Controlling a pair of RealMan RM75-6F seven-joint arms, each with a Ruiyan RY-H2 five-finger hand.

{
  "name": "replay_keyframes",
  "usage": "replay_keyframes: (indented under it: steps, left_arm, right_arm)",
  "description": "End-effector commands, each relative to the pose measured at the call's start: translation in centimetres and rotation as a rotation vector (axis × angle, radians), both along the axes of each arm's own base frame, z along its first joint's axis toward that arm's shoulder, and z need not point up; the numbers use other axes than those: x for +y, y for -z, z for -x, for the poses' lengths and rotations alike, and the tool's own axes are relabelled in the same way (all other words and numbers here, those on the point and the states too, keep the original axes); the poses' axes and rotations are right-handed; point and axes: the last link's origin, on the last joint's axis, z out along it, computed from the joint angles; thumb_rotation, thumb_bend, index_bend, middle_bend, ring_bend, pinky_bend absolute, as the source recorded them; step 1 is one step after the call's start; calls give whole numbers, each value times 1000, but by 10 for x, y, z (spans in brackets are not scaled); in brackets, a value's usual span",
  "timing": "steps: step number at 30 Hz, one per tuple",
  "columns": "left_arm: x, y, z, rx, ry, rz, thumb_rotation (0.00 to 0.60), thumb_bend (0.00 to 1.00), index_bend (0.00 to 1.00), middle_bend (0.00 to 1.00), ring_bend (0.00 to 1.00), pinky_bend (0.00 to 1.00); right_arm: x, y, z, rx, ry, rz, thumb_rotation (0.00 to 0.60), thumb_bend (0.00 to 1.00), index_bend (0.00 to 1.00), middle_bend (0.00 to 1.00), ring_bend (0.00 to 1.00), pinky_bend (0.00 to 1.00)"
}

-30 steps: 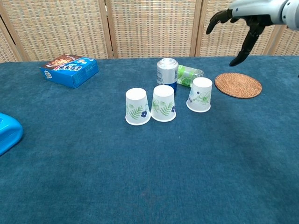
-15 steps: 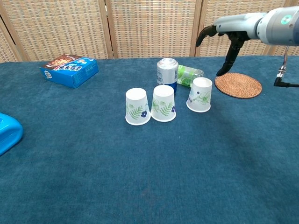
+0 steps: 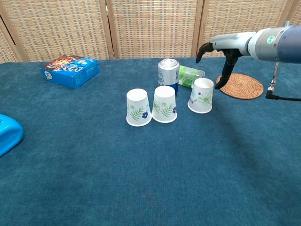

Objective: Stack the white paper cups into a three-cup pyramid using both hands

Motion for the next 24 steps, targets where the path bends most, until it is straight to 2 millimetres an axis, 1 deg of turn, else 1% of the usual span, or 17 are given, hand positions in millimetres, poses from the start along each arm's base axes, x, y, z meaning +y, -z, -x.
replay_keyframes:
  steps: [1,6,16,22,24]
  left_arm:
    - [0,0,0,-1,-2,1,600,219,66,0,0,0]
    - [1,0,0,-4,-3,2,600,219,66,0,0,0]
    - [1,3,-1,-5,1,14,600,220,66,0,0,0]
    - [0,3,0,-4,0,16,600,220,67,0,0,0]
    - [1,3,-1,-5,1,17,600,220,67,0,0,0]
  right_arm:
    - [-2,11,8,12,24,-25,600,177,251,0,0,89]
    - [-4,16,16,5,54,-34,600,177,268,0,0,90]
    - [-4,22,12,-22,38,-25,600,179,335,0,0,102]
    - [-5,32,16,-20,48,-34,600,179,373,0,0,111]
    - [-6,34,16,-16,46,-29,600,181,402,0,0,116]
